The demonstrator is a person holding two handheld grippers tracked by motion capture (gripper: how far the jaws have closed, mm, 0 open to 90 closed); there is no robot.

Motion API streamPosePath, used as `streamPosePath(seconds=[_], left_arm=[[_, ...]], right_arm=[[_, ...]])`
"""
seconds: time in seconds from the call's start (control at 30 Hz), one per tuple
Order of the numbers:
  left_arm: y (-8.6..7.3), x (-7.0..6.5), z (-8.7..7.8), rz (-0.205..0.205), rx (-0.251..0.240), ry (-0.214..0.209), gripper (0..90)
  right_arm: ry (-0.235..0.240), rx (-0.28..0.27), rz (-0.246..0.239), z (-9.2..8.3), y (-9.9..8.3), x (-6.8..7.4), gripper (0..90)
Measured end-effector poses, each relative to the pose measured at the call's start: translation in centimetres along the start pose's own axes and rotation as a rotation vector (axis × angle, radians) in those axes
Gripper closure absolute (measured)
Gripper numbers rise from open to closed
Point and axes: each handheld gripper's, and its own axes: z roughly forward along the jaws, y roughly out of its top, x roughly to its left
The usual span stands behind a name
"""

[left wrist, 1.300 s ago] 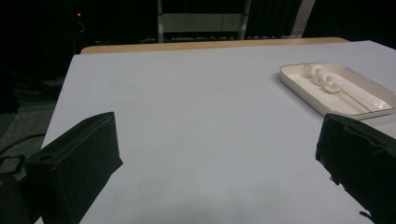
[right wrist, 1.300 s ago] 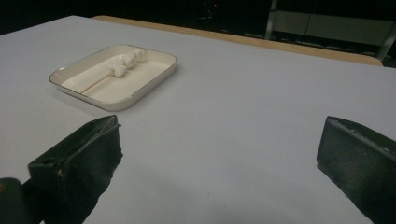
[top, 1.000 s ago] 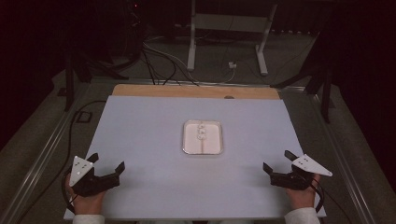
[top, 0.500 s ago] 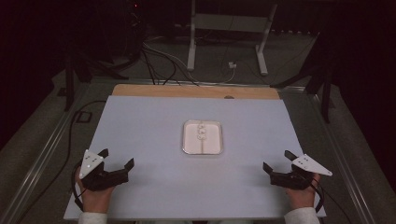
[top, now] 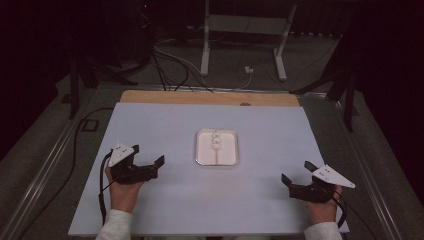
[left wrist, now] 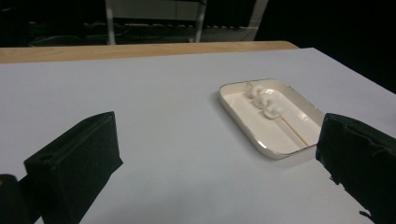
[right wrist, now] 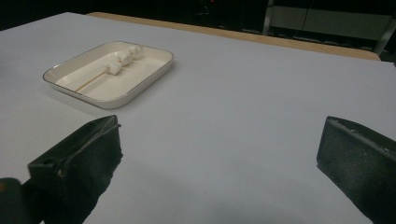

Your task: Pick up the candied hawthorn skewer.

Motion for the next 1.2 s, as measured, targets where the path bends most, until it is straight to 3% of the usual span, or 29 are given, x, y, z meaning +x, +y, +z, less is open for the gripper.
streamPosePath(seconds=[0.47, 0.8, 1.2], left_arm=[[0.9, -2.4, 5.2, 0.025, 0.061, -0.075, 0.6], [1.2, -3.9, 8.4, 0.019, 0.106, -0.117, 1.0], [0.6, -5.9, 11.9, 0.022, 0.176, -0.133, 1.1]], right_arm=[[0.004, -0.001, -0.005, 0.0, 0.0, 0.1, 0.1], [0.006, 0.003, -0.007, 0.1, 0.0, 0.1, 0.1], [0.006, 0.005, -0.008, 0.2, 0.0, 0.1, 0.1]])
